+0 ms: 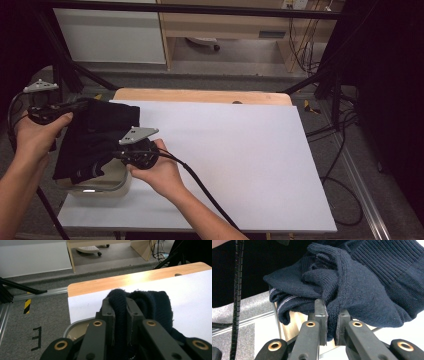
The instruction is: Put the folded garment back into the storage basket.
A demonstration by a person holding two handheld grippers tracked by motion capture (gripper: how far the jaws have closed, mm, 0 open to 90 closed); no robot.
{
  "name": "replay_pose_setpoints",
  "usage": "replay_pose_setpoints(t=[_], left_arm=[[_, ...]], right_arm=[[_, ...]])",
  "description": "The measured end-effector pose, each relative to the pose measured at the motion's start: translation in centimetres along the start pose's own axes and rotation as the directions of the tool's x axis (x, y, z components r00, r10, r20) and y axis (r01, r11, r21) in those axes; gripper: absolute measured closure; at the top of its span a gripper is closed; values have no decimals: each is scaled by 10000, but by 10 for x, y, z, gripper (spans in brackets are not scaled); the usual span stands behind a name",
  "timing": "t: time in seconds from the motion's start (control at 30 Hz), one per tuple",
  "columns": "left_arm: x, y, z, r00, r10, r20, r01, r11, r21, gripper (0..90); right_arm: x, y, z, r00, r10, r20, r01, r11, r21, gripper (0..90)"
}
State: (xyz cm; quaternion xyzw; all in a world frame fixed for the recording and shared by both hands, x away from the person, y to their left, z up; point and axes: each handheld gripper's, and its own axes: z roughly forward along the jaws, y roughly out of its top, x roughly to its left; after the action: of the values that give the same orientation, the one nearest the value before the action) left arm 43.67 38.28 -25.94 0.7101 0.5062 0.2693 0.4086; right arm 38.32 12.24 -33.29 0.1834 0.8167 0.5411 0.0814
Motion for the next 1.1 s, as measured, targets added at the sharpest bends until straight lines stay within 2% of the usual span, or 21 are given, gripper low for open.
replay_pose_setpoints(t=[1.1], left_arm=[[7, -13, 6, 9998, -113, -166, 116, 9997, 191, 796]], right_arm=[[8, -10, 14, 9999, -168, 26, 168, 9997, 193, 841]])
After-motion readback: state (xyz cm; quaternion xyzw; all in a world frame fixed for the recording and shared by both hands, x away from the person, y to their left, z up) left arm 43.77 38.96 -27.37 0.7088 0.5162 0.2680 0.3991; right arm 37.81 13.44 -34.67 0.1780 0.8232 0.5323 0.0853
